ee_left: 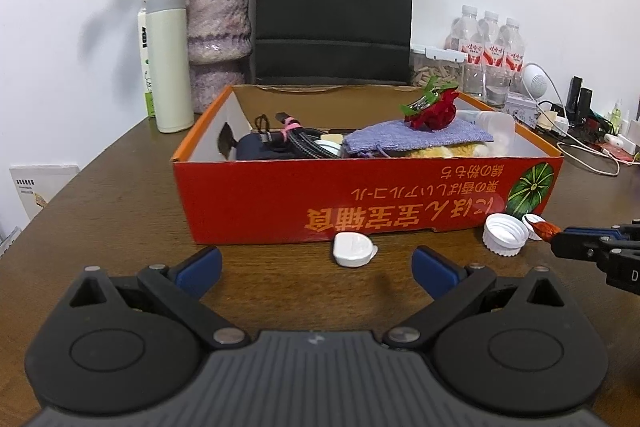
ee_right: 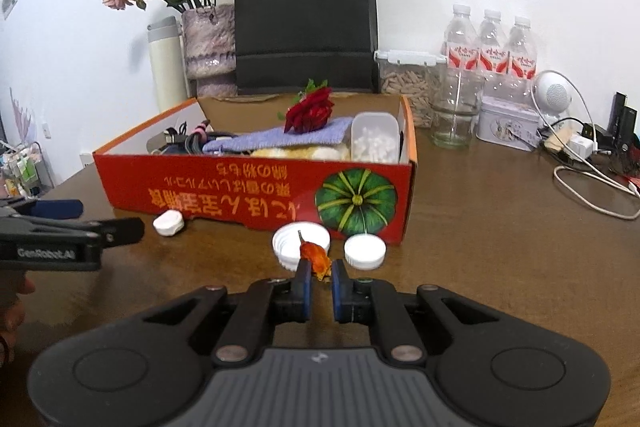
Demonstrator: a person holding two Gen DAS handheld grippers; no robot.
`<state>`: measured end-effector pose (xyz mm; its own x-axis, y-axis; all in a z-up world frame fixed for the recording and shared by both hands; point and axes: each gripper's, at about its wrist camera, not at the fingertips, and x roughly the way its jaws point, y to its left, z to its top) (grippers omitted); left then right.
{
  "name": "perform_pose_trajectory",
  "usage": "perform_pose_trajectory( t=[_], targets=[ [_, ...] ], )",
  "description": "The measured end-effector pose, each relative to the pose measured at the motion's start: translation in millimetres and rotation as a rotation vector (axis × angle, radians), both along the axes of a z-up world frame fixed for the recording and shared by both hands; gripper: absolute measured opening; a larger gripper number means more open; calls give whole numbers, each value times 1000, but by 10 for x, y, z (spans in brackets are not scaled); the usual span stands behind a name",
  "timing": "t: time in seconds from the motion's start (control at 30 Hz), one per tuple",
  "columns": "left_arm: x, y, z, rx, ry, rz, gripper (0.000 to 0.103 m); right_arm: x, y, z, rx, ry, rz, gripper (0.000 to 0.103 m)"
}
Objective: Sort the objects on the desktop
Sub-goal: 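Grasp the orange flower with right tool while left tool grasps the white cap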
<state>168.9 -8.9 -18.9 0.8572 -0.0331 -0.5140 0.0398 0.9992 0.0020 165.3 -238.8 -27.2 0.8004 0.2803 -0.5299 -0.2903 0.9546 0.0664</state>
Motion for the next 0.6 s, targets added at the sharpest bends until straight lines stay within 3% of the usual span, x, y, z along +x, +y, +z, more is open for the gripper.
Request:
perform_pose_trajectory(
  t=[0.43,0.5,0.6],
  targets=[
    [397,-179,-91,25,66,31,103,239,-164,-13,19,-16,-16,9],
    [420,-178,-95,14,72,32,100,253,-178,-21,19,-13,-12,9],
    [458,-194,-106,9,91,27,86,250,-166,-32,19,-9,1,9]
  ],
)
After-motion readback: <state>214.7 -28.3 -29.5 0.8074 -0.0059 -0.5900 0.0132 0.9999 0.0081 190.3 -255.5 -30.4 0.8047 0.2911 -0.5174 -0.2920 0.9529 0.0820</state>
